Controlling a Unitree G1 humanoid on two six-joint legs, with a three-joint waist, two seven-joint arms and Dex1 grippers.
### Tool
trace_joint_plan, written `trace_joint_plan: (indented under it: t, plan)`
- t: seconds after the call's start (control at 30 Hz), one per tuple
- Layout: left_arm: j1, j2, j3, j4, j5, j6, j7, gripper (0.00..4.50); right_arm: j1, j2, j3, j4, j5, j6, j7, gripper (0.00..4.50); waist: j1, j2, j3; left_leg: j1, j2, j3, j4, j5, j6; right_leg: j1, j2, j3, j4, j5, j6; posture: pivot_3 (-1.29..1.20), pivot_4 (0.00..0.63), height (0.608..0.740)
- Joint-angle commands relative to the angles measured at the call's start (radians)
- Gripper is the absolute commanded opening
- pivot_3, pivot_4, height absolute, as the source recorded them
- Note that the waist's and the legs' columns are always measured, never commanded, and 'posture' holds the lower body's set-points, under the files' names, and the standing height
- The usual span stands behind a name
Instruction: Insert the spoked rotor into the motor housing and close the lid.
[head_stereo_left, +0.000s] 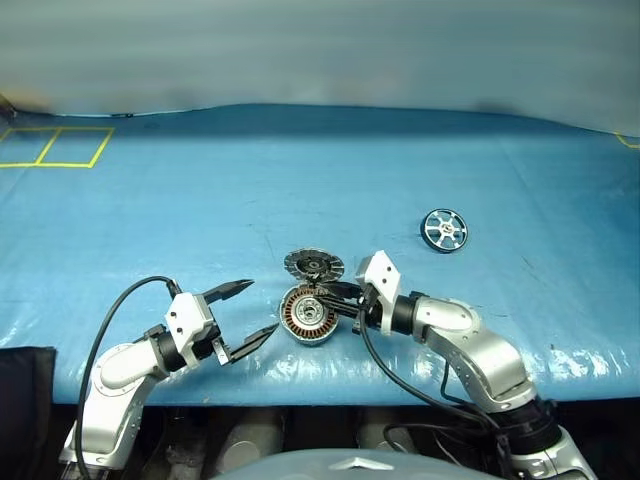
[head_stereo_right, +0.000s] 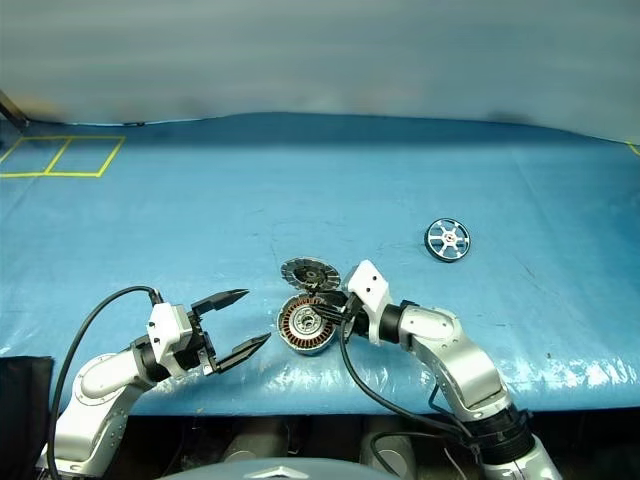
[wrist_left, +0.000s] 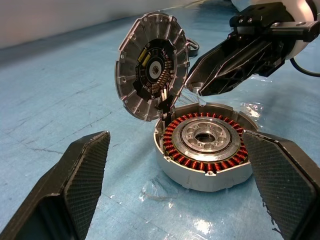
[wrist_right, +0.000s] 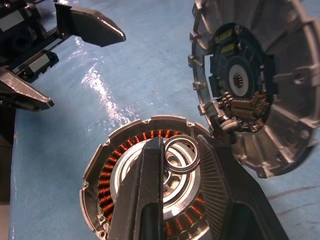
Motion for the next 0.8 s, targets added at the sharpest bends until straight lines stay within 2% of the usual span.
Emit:
trace_joint_plan:
  t: [0.03,0.8]
  plan:
    - [-0.001,0.008,0.018,-0.016,0.003,-0.02,0.005,4.5,-0.011,0.008,0.028,0.008,-0.007,-0.014,0.017,0.66,0.0,0.0,0.0,0.0,0.0,0.0,0.0,0.0,0.0,0.0,0.0,0.0,0.0,0.0,0.0,0.0,0.15,0.74]
    - [0.008,0.004,0.007,-0.022,0.015,-0.011,0.015,4.5,-0.025,0.008,0.082,0.05,-0.082,-0.043,0.026,0.66,-0.001,0.0,0.0,0.0,0.001,0.0,0.0,-0.001,-0.001,0.0,0.002,0.0,0.0,0.0,0.0,0.0,0.15,0.74]
